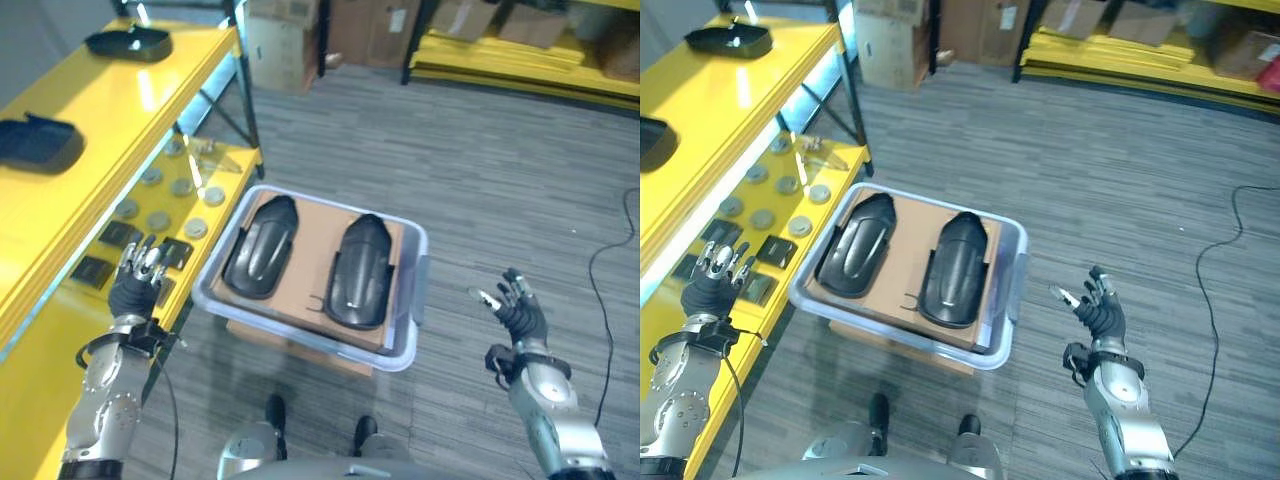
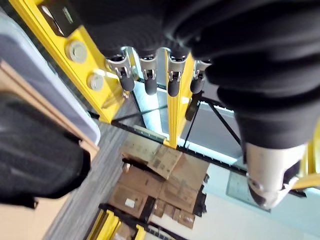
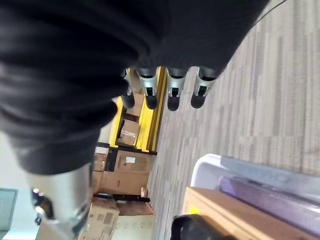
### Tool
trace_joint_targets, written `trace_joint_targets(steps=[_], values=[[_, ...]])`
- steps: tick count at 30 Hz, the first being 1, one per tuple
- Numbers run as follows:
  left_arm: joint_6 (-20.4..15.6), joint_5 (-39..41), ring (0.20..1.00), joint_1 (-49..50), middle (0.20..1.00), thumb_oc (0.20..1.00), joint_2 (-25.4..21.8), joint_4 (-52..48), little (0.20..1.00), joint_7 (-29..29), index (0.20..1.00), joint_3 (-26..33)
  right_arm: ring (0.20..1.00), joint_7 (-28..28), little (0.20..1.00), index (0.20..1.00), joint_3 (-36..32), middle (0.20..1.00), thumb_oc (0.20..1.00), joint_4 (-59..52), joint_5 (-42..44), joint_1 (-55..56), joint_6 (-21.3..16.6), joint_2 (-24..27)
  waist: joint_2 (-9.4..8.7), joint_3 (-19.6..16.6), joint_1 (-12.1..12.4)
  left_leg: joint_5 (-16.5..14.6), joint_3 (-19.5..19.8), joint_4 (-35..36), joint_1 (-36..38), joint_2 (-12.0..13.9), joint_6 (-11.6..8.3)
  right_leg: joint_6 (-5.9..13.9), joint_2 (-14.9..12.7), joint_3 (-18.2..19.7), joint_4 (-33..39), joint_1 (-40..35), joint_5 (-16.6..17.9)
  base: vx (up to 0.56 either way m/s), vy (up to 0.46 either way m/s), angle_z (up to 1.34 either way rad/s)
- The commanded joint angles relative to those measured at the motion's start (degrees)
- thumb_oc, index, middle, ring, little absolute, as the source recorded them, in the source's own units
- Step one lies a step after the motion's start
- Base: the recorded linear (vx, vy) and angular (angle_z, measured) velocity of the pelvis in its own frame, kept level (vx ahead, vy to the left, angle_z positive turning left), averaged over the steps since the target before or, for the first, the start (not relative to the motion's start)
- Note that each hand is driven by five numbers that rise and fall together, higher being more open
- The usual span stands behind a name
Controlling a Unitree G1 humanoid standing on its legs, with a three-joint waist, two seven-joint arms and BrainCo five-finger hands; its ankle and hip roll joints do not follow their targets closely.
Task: Move parts from the plastic box to the shelf.
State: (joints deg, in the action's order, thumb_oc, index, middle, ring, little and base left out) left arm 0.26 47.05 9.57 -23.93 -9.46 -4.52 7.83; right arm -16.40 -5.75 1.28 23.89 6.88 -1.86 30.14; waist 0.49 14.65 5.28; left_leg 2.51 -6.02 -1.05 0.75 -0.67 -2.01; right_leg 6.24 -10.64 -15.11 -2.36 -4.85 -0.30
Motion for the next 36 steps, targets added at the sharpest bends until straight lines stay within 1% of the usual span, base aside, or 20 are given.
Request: trace_joint_targets(steps=[1, 4, 5, 7, 8, 9, 10, 12, 14, 15, 17, 21, 26, 30, 33, 36], values=[[-1.5, -0.3, 1.0, -1.0, 1.0, 1.0, -2.4, -2.9, 1.0, 2.4, 1.0, 1.2, 1.0, -7.7, 1.0, 1.0, -2.5, 1.0, 1.0, 3.0, -5.7, -8.0, -5.8, 4.4, 1.22, -0.9, 1.4, -3.0, 2.1, -6.6, -5.3, 4.8, -2.4, 3.3, -0.3, -0.9, 0.2, 4.5, 2.9, -0.07, -0.003, 0.16], [-2.4, 1.5, 1.0, -3.9, 1.0, 1.0, -4.2, -2.5, 1.0, 2.4, 1.0, -0.6, 1.0, -11.2, 1.0, 1.0, -3.0, 1.0, 1.0, 8.2, -5.2, -15.3, -6.2, 8.6, 2.01, 1.0, 2.8, -3.0, 3.4, -8.3, -9.6, 4.4, -2.39, 3.44, -0.9, -1.8, -0.2, 7.0, 3.0, -0.2, 0.003, 0.24], [-2.9, 2.3, 1.0, -5.7, 1.0, 1.0, -5.1, -2.1, 1.0, 2.3, 1.0, -1.7, 1.0, -13.2, 1.0, 1.0, -2.4, 1.0, 1.0, 11.0, -5.2, -19.1, -5.9, 10.6, 2.42, 2.1, 3.6, -2.8, 3.9, -8.8, -11.5, 4.2, -2.38, 3.46, -1.1, -2.3, -0.4, 8.2, 3.1, -0.26, -0.029, 0.25], [-3.0, 2.9, 1.0, -8.6, 1.0, 1.0, -6.0, -1.6, 1.0, 2.1, 1.0, -3.6, 1.0, -16.1, 1.0, 1.0, -0.7, 1.0, 1.0, 16.7, -5.6, -25.0, -5.6, 12.4, 3.1, 3.6, 4.5, -2.5, 5.0, -9.9, -14.2, 3.9, -2.37, 3.37, -1.5, -3.0, -0.8, 9.8, 3.2, -0.24, -0.041, 0.25], [-3.4, 3.6, 1.0, -9.9, 1.0, 1.0, -6.7, -1.4, 1.0, 1.9, 1.0, -4.5, 1.0, -17.3, 1.0, 1.0, 0.5, 1.0, 1.0, 19.5, -4.2, -27.9, -5.2, 13.4, 3.51, 4.6, 5.0, -2.3, 5.4, -10.4, -15.7, 3.7, -2.26, 3.3, -1.8, -3.7, -1.1, 10.6, 3.2, -0.16, -0.022, 0.26], [-3.4, 3.9, 1.0, -10.2, 1.0, 1.0, -6.7, -1.5, 1.0, 2.0, 1.0, -4.9, 1.0, -17.8, 1.0, 1.0, 0.8, 1.0, 1.0, 20.8, -4.2, -28.6, -5.5, 13.5, 3.69, 4.9, 5.2, -2.2, 5.6, -10.4, -16.1, 3.6, -2.23, 3.26, -1.8, -3.9, -1.1, 10.9, 3.3, -0.18, -0.007, 0.21], [-3.8, 4.2, 1.0, -11.1, 1.0, 1.0, -7.1, -1.6, 1.0, 1.9, 1.0, -6.0, 1.0, -18.5, 1.0, 1.0, 2.2, 1.0, 1.0, 24.5, -3.4, -30.9, -5.4, 13.8, 4.33, 5.9, 6.0, -1.8, 6.3, -10.3, -17.4, 3.1, -2.03, 3.18, -2.2, -4.8, -1.1, 11.6, 3.5, -0.11, 0.003, 0.11], [-4.4, 4.2, 1.0, -11.3, 1.0, 1.0, -7.1, -1.4, 1.0, 2.3, 1.0, -6.7, 1.0, -18.6, 1.0, 1.0, 3.4, 1.0, 1.0, 27.5, -2.6, -31.7, -6.3, 13.5, 4.61, 6.4, 6.4, -1.7, 6.5, -10.2, -17.6, 2.8, -1.9, 3.09, -2.5, -5.3, -0.9, 11.6, 3.6, -0.06, 0.009, 0.08], [-4.8, 4.2, 1.0, -11.4, 1.0, 1.0, -7.0, -1.3, 1.0, 2.5, 1.0, -7.2, 1.0, -18.8, 1.0, 1.0, 4.1, 1.0, 1.0, 28.9, -2.2, -32.3, -5.6, 13.1, 4.76, 6.7, 6.7, -1.6, 6.6, -10.1, -17.6, 2.6, -1.8, 3.07, -2.6, -5.8, -0.8, 11.5, 3.7, -0.01, 0.018, 0.17], [-4.9, 3.9, 1.0, -11.3, 1.0, 1.0, -6.8, -1.2, 1.0, 2.9, 1.0, -7.4, 1.0, -18.2, 1.0, 1.0, 4.4, 1.0, 1.0, 30.9, -1.7, -32.3, -6.5, 12.6, 4.97, 7.0, 6.9, -1.5, 6.6, -9.8, -17.5, 2.5, -1.78, 2.99, -2.8, -6.0, -0.6, 11.2, 3.7, 0.01, 0.039, 0.2], [-5.1, 4.3, 1.0, -10.6, 1.0, 1.0, -6.1, -1.0, 1.0, 3.7, 1.0, -7.7, 1.0, -16.7, 1.0, 1.0, 5.2, 1.0, 1.0, 32.5, -0.4, -31.7, -6.9, 11.1, 5.15, 6.9, 7.2, -1.6, 6.4, -9.0, -16.5, 2.3, -1.68, 2.93, -2.9, -6.3, -0.1, 10.5, 3.8, 0.03, 0.05, 0.12], [-5.1, 3.9, 1.0, -9.4, 1.0, 1.0, -5.5, -1.5, 1.0, 3.6, 1.0, -7.4, 1.0, -14.8, 1.0, 1.0, 5.6, 1.0, 1.0, 31.1, -1.7, -29.9, -5.7, 9.7, 5.18, 6.5, 7.1, -1.7, 6.0, -7.7, -14.9, 2.3, -1.63, 3.12, -3.1, -6.3, 0.7, 9.4, 4.0, 0.05, 0.049, 0.03], [-4.1, 3.7, 1.0, -8.3, 1.0, 1.0, -5.2, -1.6, 1.0, 4.3, 1.0, -7.0, 1.0, -13.8, 1.0, 1.0, 6.0, 1.0, 1.0, 29.9, -1.9, -28.4, -5.7, 8.6, 5.1, 6.1, 7.2, -1.8, 5.8, -6.9, -13.4, 2.3, -1.56, 3.4, -3.2, -6.3, 1.2, 8.3, 4.2, 0.04, 0.027, -0.02], [-3.5, 3.8, 1.0, -6.9, 1.0, 1.0, -4.3, -1.3, 1.0, 4.9, 1.0, -6.5, 1.0, -12.8, 1.0, 1.0, 6.6, 1.0, 1.0, 26.9, -3.5, -26.0, -3.2, 6.7, 4.88, 5.4, 7.0, -1.9, 5.3, -5.6, -11.6, 2.3, -1.51, 3.68, -3.2, -6.1, 1.9, 7.2, 4.3, 0.06, 0.034, 0.02], [-3.4, 3.1, 1.0, -6.2, 1.0, 1.0, -3.7, -1.1, 1.0, 5.4, 1.0, -6.5, 1.0, -12.6, 1.0, 1.0, 7.0, 1.0, 1.0, 26.4, -3.4, -24.4, -3.1, 5.8, 4.83, 5.2, 6.9, -1.9, 5.0, -5.3, -11.0, 2.4, -1.49, 3.72, -3.2, -6.0, 2.1, 6.9, 4.4, 0.04, 0.035, -0.02], [-4.0, 2.4, 1.0, -5.1, 1.0, 1.0, -3.0, -0.6, 1.0, 5.8, 1.0, -6.3, 1.0, -10.9, 1.0, 1.0, 7.2, 1.0, 1.0, 26.3, -3.6, -21.5, -3.2, 4.0, 4.71, 5.1, 6.5, -2.1, 4.7, -5.4, -10.6, 2.4, -1.54, 3.76, -3.3, -5.7, 2.0, 6.7, 4.4, 0.03, 0.041, 0.0]])
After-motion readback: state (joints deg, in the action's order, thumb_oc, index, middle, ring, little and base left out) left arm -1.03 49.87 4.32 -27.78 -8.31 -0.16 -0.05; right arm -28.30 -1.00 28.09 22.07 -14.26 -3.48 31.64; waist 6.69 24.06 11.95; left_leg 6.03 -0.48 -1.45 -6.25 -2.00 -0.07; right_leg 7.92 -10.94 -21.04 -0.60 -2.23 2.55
